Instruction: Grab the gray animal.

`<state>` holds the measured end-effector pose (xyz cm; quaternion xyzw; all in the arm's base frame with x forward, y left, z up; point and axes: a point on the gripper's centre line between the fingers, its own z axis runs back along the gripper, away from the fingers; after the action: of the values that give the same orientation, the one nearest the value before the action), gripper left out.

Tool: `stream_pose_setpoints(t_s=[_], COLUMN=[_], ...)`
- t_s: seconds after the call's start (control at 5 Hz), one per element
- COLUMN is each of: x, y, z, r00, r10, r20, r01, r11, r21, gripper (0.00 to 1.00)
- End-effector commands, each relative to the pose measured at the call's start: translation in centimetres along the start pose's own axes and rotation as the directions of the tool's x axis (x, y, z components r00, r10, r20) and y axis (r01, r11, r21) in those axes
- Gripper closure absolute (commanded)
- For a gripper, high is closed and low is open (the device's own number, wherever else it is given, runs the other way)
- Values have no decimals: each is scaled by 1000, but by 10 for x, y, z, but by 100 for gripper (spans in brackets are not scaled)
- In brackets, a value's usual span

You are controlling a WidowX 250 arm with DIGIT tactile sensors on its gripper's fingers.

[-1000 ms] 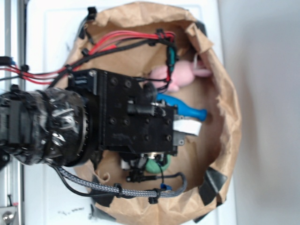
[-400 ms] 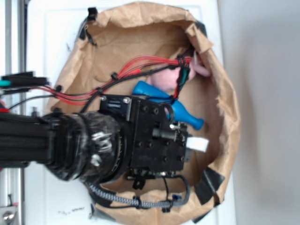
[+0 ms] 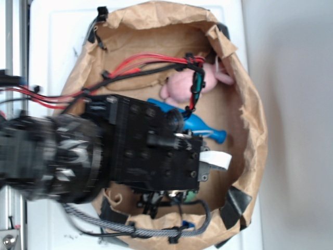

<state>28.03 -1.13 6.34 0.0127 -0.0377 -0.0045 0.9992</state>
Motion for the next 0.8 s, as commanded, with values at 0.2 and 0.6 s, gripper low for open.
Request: stream_pose_setpoints(t_s=[0.2,0.6], x=[-12,-6], y=[21,31], z=[101,146], r00=[989,983], r10=[46,92], r20=[138,160], r01=[-33,-79], r11=[995,993], r21=[-97,-87], gripper=[100,100])
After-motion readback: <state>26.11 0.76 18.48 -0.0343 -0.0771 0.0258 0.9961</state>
